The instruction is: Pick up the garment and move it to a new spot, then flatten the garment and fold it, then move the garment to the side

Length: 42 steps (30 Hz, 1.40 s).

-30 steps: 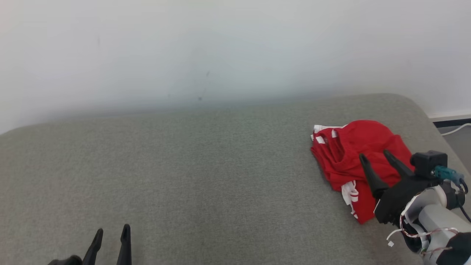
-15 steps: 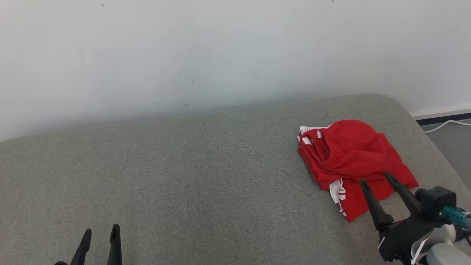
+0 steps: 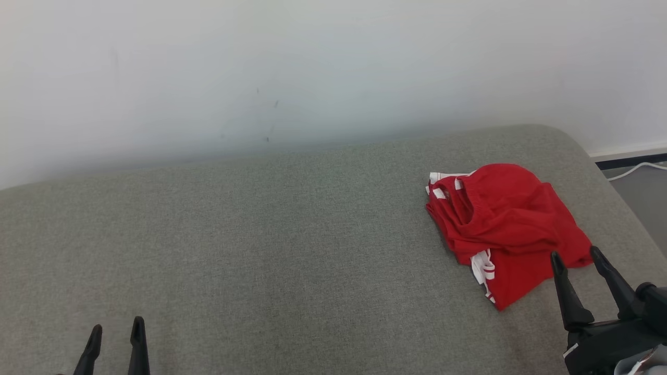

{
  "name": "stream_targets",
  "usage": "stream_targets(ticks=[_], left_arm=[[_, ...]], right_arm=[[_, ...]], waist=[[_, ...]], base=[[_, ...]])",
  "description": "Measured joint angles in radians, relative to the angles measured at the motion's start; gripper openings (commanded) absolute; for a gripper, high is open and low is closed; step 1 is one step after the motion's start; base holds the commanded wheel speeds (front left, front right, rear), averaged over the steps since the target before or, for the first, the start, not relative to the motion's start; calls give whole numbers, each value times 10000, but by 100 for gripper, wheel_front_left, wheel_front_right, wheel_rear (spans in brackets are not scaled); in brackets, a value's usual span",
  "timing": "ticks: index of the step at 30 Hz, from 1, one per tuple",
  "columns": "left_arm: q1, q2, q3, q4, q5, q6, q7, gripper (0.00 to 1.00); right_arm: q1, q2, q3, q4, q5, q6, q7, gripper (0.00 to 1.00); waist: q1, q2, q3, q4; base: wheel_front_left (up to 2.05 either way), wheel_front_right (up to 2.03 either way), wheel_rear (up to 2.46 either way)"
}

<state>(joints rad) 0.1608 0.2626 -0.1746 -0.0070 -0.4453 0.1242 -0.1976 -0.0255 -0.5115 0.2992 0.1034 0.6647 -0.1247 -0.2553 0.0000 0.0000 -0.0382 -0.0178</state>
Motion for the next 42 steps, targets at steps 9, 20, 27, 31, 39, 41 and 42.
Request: stream_targets(ticks=[9,20,27,31,39,41,42], left_arm=[[-4,-209,495,-61,909,0,497,100],[-7,-460,761,-357,1313,0,918,100],[-11,-506,886,-456,1413,0,1108,100],[-11,-610,961,-545,1647,0,1233,100],[-12,-679,999,-704,1678,0,1358,100],[-12,-721,1020,-748,1687,0,1371,100],[-12,-744,1024,-794,1722,0,1415,100]], right_arm=[[474,520,-890,-591,-966,0,0,100],[1039,913,-1522,-777,-2004,0,0,100],[1040,1083,-1741,-968,-2307,0,0,100],[1084,1241,-1914,-1058,-2546,0,0,100],[1197,1381,-2029,-1216,-2709,0,13,100],[1200,1404,-2073,-1248,-2727,0,40,100],[1203,1411,-2102,-1262,-2771,0,84,100]], waist=[[0,0,80,58],[0,0,168,150],[0,0,218,171],[0,0,226,174],[0,0,212,183],[0,0,205,190],[0,1,200,194]], base=[[0,0,0],[0,0,0],[0,0,0],[0,0,0],[0,0,0],[0,0,0],[0,0,0]])
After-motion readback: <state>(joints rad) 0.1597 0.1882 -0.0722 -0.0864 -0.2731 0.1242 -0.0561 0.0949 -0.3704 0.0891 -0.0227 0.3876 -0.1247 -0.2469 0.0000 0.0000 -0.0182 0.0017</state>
